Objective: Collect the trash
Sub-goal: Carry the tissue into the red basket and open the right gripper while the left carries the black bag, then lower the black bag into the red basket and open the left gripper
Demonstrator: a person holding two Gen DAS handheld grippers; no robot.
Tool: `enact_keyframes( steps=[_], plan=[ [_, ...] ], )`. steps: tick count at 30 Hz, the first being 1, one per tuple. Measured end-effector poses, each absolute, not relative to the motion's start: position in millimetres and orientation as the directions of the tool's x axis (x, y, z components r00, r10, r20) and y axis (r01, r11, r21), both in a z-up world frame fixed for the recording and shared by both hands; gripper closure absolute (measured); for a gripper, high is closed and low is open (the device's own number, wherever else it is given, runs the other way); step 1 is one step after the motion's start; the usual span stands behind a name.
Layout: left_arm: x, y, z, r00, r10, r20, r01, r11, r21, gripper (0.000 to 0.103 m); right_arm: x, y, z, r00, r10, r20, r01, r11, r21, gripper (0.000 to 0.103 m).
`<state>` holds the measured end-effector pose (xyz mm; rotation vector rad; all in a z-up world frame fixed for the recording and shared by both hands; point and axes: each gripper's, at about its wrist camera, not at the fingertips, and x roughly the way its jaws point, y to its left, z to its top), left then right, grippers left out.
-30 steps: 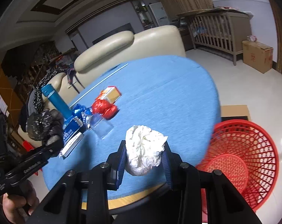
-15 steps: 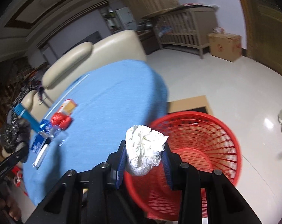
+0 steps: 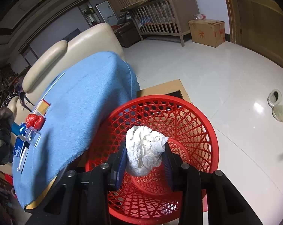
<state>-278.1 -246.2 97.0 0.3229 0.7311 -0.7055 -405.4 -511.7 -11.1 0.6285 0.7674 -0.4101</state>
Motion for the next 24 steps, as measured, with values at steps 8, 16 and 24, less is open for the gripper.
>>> enact_keyframes(
  steps=[8, 16, 24],
  plan=[
    [-299.9, -285.4, 95.6, 0.481, -0.512, -0.711, 0.760, 0.649, 0.047, 0.063, -407.2, -518.4, -21.8, 0.635, -0.114, -0.764, 0.578, 0.727, 0.371, 0.062],
    [-316.1, -323.2, 89.4, 0.417, -0.539, -0.732, 0.820, 0.570, 0.047, 0.063, -419.7, -532.2, -20.2, 0.653, -0.113, -0.749, 0.591, 0.695, 0.410, 0.037],
    [-330.8, -365.5, 70.8, 0.308, -0.540, -0.783, 0.882, 0.471, 0.022, 0.063, -453.9, -556.7, 0.1, 0.705, -0.175, -0.688, 0.624, 0.614, 0.483, 0.037]
  ],
)
